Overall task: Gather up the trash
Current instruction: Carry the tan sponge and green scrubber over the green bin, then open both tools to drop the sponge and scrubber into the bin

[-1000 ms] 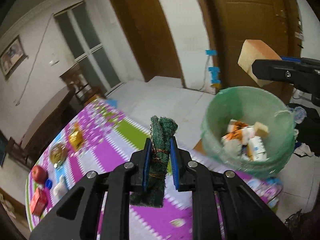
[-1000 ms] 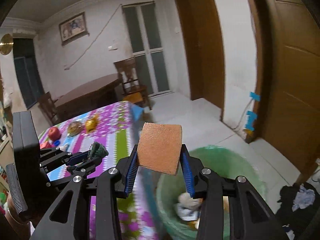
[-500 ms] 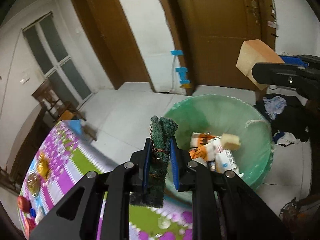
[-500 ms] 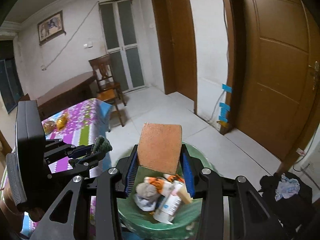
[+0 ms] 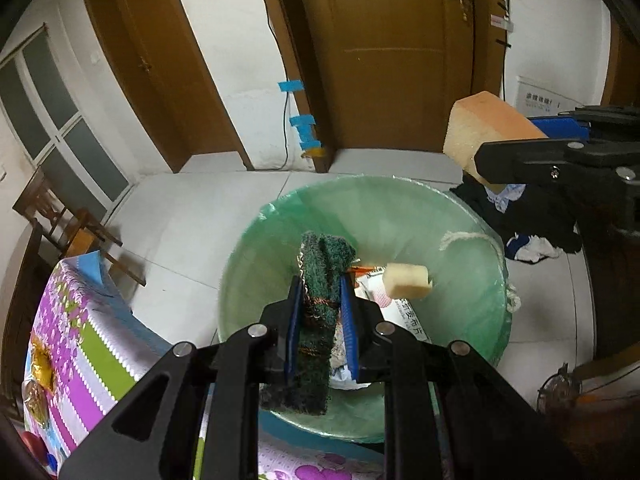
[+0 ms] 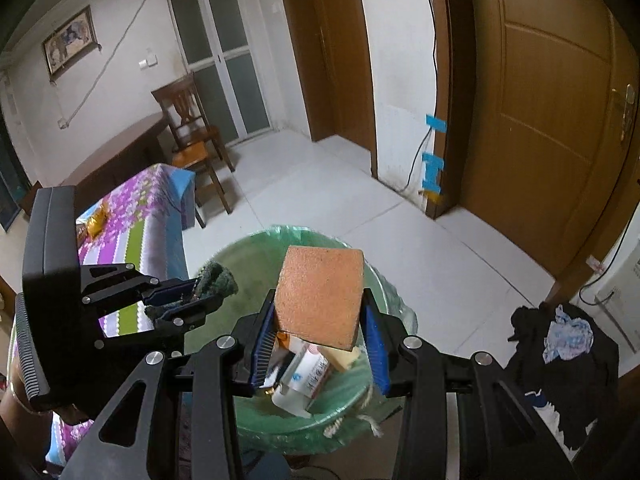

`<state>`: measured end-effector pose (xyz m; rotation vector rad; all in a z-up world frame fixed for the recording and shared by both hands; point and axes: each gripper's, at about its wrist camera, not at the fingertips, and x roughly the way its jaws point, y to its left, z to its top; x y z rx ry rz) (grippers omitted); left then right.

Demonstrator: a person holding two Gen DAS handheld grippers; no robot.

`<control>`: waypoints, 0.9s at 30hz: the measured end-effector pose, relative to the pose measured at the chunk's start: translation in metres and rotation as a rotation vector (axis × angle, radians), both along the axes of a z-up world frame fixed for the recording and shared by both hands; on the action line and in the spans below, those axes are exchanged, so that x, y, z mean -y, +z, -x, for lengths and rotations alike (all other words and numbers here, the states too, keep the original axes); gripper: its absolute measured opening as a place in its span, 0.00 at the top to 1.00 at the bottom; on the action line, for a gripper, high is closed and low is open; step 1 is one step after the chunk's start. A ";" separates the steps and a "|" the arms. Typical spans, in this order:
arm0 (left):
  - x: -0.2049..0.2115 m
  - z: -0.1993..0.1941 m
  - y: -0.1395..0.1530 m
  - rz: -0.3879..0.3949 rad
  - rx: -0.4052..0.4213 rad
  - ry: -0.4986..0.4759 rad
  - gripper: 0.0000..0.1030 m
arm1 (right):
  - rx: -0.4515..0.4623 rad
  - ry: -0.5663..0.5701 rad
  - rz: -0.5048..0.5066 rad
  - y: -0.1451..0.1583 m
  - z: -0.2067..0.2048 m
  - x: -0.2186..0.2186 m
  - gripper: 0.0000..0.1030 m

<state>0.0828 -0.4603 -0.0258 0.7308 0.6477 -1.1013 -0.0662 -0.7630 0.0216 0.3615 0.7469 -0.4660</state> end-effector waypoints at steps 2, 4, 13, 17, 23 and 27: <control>0.002 -0.001 -0.004 -0.013 -0.007 -0.002 0.83 | -0.015 -0.002 -0.010 -0.006 -0.005 0.002 0.60; 0.005 -0.003 -0.008 -0.026 -0.021 -0.002 0.83 | -0.030 -0.001 -0.024 -0.012 -0.008 0.005 0.60; 0.007 -0.018 -0.019 -0.069 -0.082 0.013 0.81 | -0.086 0.044 -0.044 -0.030 -0.032 -0.001 0.60; 0.007 -0.022 -0.018 -0.066 -0.084 0.019 0.81 | -0.114 0.070 -0.033 -0.032 -0.050 -0.009 0.59; 0.007 -0.023 -0.018 -0.062 -0.081 0.016 0.75 | -0.136 0.118 -0.049 -0.041 -0.073 -0.013 0.50; 0.001 -0.029 -0.020 -0.048 -0.062 0.054 0.47 | -0.139 0.105 -0.041 -0.048 -0.076 -0.007 0.36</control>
